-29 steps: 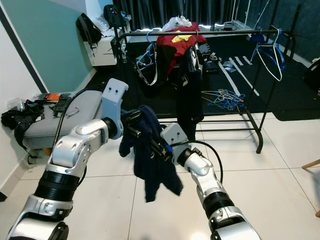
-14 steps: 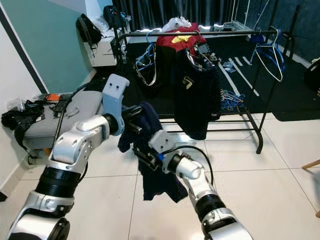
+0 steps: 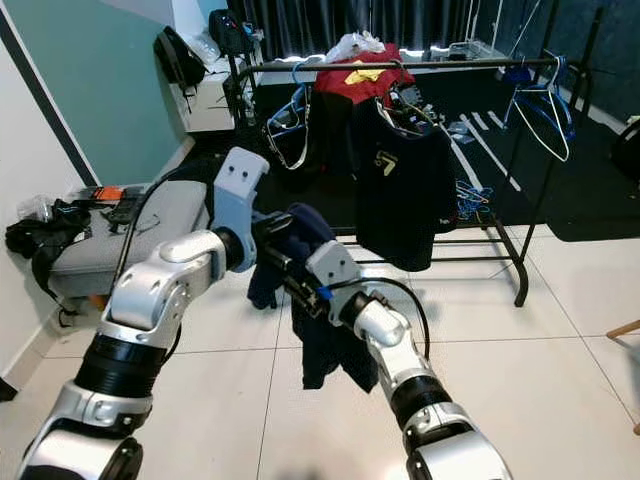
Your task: Hang hanger
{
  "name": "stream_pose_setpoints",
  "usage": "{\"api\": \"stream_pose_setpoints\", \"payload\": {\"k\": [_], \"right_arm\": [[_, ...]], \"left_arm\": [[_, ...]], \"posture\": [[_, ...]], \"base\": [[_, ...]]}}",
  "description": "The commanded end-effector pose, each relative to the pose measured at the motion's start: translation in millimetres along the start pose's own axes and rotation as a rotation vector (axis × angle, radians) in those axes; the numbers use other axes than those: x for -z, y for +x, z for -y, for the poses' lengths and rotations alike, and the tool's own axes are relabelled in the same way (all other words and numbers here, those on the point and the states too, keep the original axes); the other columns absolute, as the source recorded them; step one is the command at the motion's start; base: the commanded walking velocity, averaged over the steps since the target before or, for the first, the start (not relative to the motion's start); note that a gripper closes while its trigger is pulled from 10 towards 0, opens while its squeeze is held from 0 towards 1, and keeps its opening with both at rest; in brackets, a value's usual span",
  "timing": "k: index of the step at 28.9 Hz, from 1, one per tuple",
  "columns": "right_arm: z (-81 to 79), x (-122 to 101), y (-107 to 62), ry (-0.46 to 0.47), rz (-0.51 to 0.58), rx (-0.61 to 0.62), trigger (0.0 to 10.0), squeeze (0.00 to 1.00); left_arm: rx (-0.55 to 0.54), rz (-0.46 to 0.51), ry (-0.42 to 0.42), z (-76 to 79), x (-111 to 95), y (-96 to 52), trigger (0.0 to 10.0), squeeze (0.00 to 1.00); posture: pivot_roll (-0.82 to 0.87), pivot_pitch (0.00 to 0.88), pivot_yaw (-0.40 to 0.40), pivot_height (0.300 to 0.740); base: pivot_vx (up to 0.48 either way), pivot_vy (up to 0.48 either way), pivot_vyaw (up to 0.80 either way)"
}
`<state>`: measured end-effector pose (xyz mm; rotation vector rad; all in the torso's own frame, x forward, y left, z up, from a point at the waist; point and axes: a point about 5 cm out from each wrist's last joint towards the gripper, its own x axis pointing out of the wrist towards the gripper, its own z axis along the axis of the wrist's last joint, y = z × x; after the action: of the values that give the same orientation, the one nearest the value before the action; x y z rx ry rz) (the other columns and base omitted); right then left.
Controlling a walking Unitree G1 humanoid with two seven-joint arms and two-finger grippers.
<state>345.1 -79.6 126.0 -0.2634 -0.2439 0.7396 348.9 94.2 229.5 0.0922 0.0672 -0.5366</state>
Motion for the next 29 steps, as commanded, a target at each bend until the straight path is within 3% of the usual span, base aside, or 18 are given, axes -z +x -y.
{"api": "stream_pose_setpoints", "payload": {"k": [1, 5, 6, 7, 8, 24, 29], "right_arm": [[-2.5, -2.6, 2.1, 0.005, 0.023, 0.0, 10.0, 0.0], [-3.7, -1.3, 1.5, 0.012, 0.022, 0.001, 10.0, 0.0], [-3.4, -0.6, 1.1, 0.021, 0.022, 0.009, 4.3, 0.0], [-2.8, -0.2, 0.9, 0.027, 0.022, 0.015, 4.3, 0.0], [-1.6, -0.2, 0.5, 0.037, 0.025, 0.025, 0.0, 0.0], [15.2, 0.1, -9.1, 0.067, 0.048, 0.13, 0.0, 0.0], [20.5, -3.4, -11.3, 0.045, 0.063, 0.128, 0.0, 0.0]], "left_arm": [[0.01, -0.002, 0.003, 3.2, 0.6, -0.7, 10.0, 0.0], [0.013, -0.005, 0.008, 3.7, 1.0, -0.1, 10.0, 0.0], [0.016, -0.006, 0.011, 4.1, 0.9, 0.2, 10.0, 0.0], [0.018, -0.007, 0.012, 4.3, 0.6, 0.4, 10.0, 0.0], [0.019, -0.008, 0.013, 4.4, 0.2, 0.7, 10.0, 0.0], [0.005, -0.023, 0.024, -1.2, 2.6, 1.9, 10.0, 0.0], [-0.066, -0.039, 0.015, -14.3, 11.0, 1.8, 10.0, 0.0]], "posture": [[0.04, 0.0, 0.075, 0.74], [0.04, 0.0, 0.076, 0.74], [0.04, 0.0, 0.079, 0.74], [0.04, 0.0, 0.079, 0.74], [0.04, 0.0, 0.08, 0.74], [0.02, 0.0, 0.069, 0.74], [-0.01, 0.0, 0.068, 0.74]], "base": [[0.0, 0.0, 0.0], [0.0, 0.0, 0.0], [0.0, 0.0, 0.0], [0.0, 0.0, 0.0], [0.0, 0.0, 0.0], [0.0, 0.0, 0.0], [0.0, 0.0, 0.0]]}}
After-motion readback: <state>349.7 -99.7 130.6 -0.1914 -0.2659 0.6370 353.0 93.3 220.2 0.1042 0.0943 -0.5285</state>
